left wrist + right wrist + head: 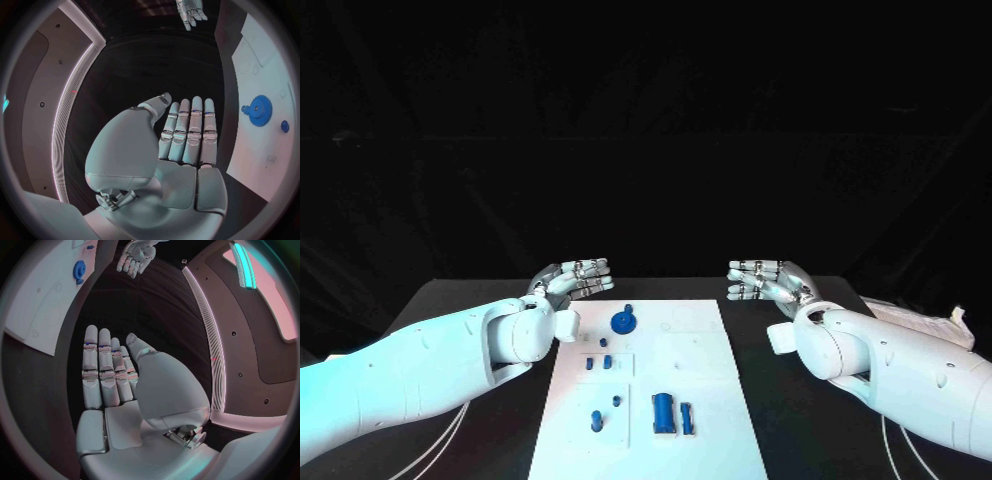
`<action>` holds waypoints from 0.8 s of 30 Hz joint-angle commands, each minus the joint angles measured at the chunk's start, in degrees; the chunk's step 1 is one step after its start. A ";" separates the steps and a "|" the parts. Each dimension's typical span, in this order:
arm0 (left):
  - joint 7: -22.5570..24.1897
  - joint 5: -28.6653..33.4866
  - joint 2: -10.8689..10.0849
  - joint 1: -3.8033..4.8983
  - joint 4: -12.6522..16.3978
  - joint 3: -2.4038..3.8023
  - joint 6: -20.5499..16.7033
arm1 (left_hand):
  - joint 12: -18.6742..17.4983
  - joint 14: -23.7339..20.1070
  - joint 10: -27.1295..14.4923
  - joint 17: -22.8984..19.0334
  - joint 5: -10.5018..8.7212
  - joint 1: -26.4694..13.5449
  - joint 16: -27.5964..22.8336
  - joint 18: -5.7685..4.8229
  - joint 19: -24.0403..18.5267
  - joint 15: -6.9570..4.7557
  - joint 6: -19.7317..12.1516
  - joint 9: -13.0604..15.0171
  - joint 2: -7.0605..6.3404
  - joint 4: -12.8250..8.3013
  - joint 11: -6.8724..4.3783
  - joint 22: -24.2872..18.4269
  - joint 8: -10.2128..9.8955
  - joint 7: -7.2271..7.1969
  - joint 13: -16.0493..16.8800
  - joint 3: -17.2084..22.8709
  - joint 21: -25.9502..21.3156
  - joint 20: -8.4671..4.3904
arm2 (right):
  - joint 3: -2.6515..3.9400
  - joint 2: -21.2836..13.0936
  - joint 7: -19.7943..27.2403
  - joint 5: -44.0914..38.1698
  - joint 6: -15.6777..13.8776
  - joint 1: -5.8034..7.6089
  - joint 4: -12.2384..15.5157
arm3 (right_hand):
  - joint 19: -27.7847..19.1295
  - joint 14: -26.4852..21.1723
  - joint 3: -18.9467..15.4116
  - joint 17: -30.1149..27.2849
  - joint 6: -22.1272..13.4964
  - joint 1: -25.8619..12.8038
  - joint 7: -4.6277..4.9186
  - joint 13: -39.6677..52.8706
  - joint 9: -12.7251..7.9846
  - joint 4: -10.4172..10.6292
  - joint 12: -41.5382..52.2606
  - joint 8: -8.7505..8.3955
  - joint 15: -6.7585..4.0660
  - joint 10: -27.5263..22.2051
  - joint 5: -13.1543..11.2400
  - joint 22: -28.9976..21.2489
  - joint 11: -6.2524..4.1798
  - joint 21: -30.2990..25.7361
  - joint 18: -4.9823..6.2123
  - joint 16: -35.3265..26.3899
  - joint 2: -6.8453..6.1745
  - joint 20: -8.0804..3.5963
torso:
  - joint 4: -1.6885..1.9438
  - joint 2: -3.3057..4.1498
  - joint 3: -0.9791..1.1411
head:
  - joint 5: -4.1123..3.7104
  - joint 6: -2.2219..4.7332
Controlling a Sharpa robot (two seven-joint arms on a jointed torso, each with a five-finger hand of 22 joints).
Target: Assemble the parts on the task board
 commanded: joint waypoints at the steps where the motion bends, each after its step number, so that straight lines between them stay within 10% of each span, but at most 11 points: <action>1: 0.30 -0.58 -0.06 -0.10 0.83 0.12 -1.08 | -2.97 -17.37 -18.89 -5.59 -1.97 -22.65 -3.92 -2.94 -15.01 -5.73 -17.50 -2.81 2.13 -1.84 -2.20 -7.29 -3.23 -2.96 -2.61 -7.16 -2.93 -3.67 | -0.09 -0.29 0.21 0.38 -0.94 0.05 0.90 | -19.66 -21.36 -3.57 -3.01 -16.40 -23.32 -2.88 -2.53 -1.81 -0.08 -2.72 -2.67 -2.20 -19.15 -1.88 -2.25 -1.90 -3.15 -2.92 -2.99 0.11 -2.41 | 0.45 -0.05 0.05 | -0.43 -0.01; 2: 0.47 -0.85 -0.10 -0.15 1.22 0.17 -1.67 | -2.97 -19.95 -21.68 -5.59 -2.26 -26.01 -4.49 -3.08 -17.22 -5.73 -20.09 -2.81 2.45 -1.84 -2.53 -8.36 -3.23 -3.41 -2.61 -8.22 -2.93 -4.20 | -0.18 -0.51 0.45 0.74 -1.78 0.08 1.67 | -22.46 -24.40 -4.13 -3.45 -18.73 -26.63 -3.30 -2.53 -5.86 -0.08 -2.72 -2.67 -2.20 -21.87 -6.03 -2.57 -6.13 -3.61 -3.01 -2.99 0.11 -2.77 | 0.87 -0.10 0.15 | -0.76 0.07; 4: 0.90 -1.54 -0.20 -0.30 2.21 0.30 -3.17 | -2.97 -22.29 -24.21 -5.59 -6.37 -29.06 -5.01 -3.59 -19.26 -5.73 -22.47 -2.81 2.73 -1.84 -2.80 -9.34 -3.23 -3.82 -2.61 -9.18 -2.93 -4.72 | -0.34 -0.89 0.89 1.39 -3.29 0.14 3.05 | -25.10 -27.28 -4.63 -3.85 -20.94 -29.75 -3.68 -2.53 -5.86 -0.08 -2.72 -2.67 -2.20 -24.42 -6.03 -2.87 -6.13 -4.01 -3.59 -2.99 0.11 -3.08 | 1.62 -0.18 0.32 | -1.36 0.22; 5: 1.17 -1.98 -0.26 -0.39 2.84 0.39 -4.11 | -2.97 -23.69 -25.74 -5.59 -6.37 -30.88 -5.32 -3.59 -20.47 -5.73 -23.89 -2.81 6.87 -1.84 -2.96 -9.93 -3.23 -4.07 -2.61 -9.77 -2.93 -5.01 | -0.44 -1.13 1.16 1.79 -4.23 0.18 3.91 | -26.78 -29.11 -4.93 -4.11 -22.35 -31.73 -3.93 -2.53 -5.86 -0.08 -2.72 -2.67 -2.20 -26.05 -6.03 -3.06 -6.13 -4.30 -3.59 -2.99 0.11 -3.28 | 2.09 -0.23 0.43 | -1.73 0.31; 6: 1.46 -2.45 -0.32 -0.49 3.52 0.48 -5.13 | -2.97 -25.03 -27.19 -5.59 -6.37 -32.61 -5.62 -3.96 -21.63 -5.73 -25.23 -2.81 6.87 -1.84 -7.09 -10.49 -3.23 -4.29 -2.61 -10.32 -2.93 -5.30 | -0.55 -1.38 1.46 2.23 -5.25 0.22 4.84 | -28.29 -30.75 -5.22 -4.34 -23.61 -33.52 -4.15 -2.53 -5.86 -0.08 -2.72 -2.67 -2.20 -27.52 -6.03 -3.24 -6.13 -4.55 -3.91 -2.99 0.11 -3.48 | 2.60 -0.28 0.55 | -2.13 0.42; 10: 3.20 -5.26 -0.71 -1.08 7.56 1.02 -11.21 | -2.97 -30.12 -32.74 -5.59 -6.37 -39.23 -6.77 -4.81 -26.04 -5.73 -30.37 -2.81 6.87 -1.84 -7.09 -12.62 -3.23 -5.17 -2.61 -12.40 -2.93 -6.37 | -1.20 -2.92 3.22 4.85 -11.32 0.46 10.41 | -34.05 -37.01 -6.25 -5.23 -28.43 -40.33 -5.00 -2.53 -5.86 -0.08 -2.72 -2.67 -2.20 -33.08 -6.03 -7.26 -6.13 -5.45 -4.83 -2.99 0.11 -7.77 | 4.28 -0.46 0.94 | -3.47 0.75; 12: 3.91 -6.42 -0.87 -1.32 9.23 1.25 -13.72 | -2.97 -31.49 -34.22 -5.59 -6.37 -41.03 -7.04 -4.81 -27.23 -5.73 -31.76 -2.81 6.87 -1.84 -7.09 -13.20 -3.23 -5.40 -2.61 -12.98 -2.93 -6.65 | -1.46 -3.56 3.95 5.94 -13.84 0.56 12.71 | -35.61 -38.70 -6.50 -5.46 -29.73 -42.17 -5.23 -2.53 -5.86 -0.08 -2.72 -2.67 -2.20 -34.62 -6.03 -7.26 -6.13 -5.70 -4.83 -2.99 0.11 -7.77 | 4.59 -0.50 1.01 | -3.71 0.81; 13: 4.41 -7.22 -0.99 -1.49 10.39 1.40 -15.46 | -2.97 -32.44 -35.27 -5.59 -6.37 -42.27 -7.29 -4.81 -28.04 -5.73 -32.71 -2.81 6.87 -1.84 -7.09 -13.60 -3.23 -5.57 -2.61 -13.35 -2.93 -6.85 | -1.64 -3.99 4.44 6.66 -15.52 0.62 14.25 | -36.69 -39.88 -6.70 -5.62 -30.63 -43.45 -9.29 -2.53 -5.86 -0.08 -2.72 -2.67 -2.20 -35.67 -6.03 -7.26 -6.13 -5.86 -4.82 -2.99 0.11 -7.77 | 4.72 -0.51 1.04 | -3.82 0.84; 14: 4.88 -7.98 -1.09 -1.65 11.48 1.55 -17.10 | -2.97 -33.44 -36.34 -5.59 -6.37 -43.55 -7.49 -5.03 -28.90 -5.73 -33.71 -2.81 6.87 -1.84 -7.09 -14.01 -3.23 -9.59 -2.61 -13.77 -2.93 -7.07 | -1.81 -4.39 4.90 7.35 -17.10 0.68 15.70 | -37.73 -41.01 -6.91 -9.73 -31.50 -44.70 -9.29 -2.53 -5.86 -0.08 -2.72 -2.67 -2.20 -36.70 -6.03 -7.26 -6.13 -6.03 -4.82 -2.99 0.11 -7.77 | 4.80 -0.52 1.06 | -3.88 0.86; 20: 7.14 -11.65 -1.60 -2.41 16.76 2.26 -25.03 | -2.97 -38.64 -41.99 -5.59 -6.37 -50.33 -12.57 -9.79 -33.38 -5.73 -38.96 -2.81 6.87 -1.84 -7.09 -16.18 -3.23 -9.59 -2.61 -15.91 -2.93 -11.84 | -2.62 -6.29 7.09 10.60 -24.64 0.98 22.60 | -43.60 -47.40 -11.50 -9.73 -36.37 -51.67 -9.29 -2.53 -5.86 -0.08 -2.72 -2.67 -2.20 -42.48 -6.03 -7.26 -6.13 -10.13 -5.67 -2.99 0.11 -7.77 | 4.82 -0.52 1.06 | -3.89 0.86; 24: 7.81 -12.72 -1.75 -2.64 18.31 2.46 -27.37 | -2.97 -41.08 -44.64 -5.59 -6.37 -53.51 -12.57 -9.79 -35.46 -5.73 -41.41 -2.81 6.87 -1.84 -7.09 -17.22 -3.23 -9.59 -2.61 -16.92 -2.93 -11.84 | -2.84 -6.82 7.70 11.50 -26.73 1.06 24.52 | -46.42 -50.47 -11.50 -9.73 -38.74 -55.02 -9.29 -2.53 -5.86 -0.08 -2.72 -2.67 -2.20 -45.22 -6.03 -7.26 -6.13 -10.13 -9.75 -2.99 0.11 -7.77 | 4.82 -0.52 1.06 | -3.89 0.86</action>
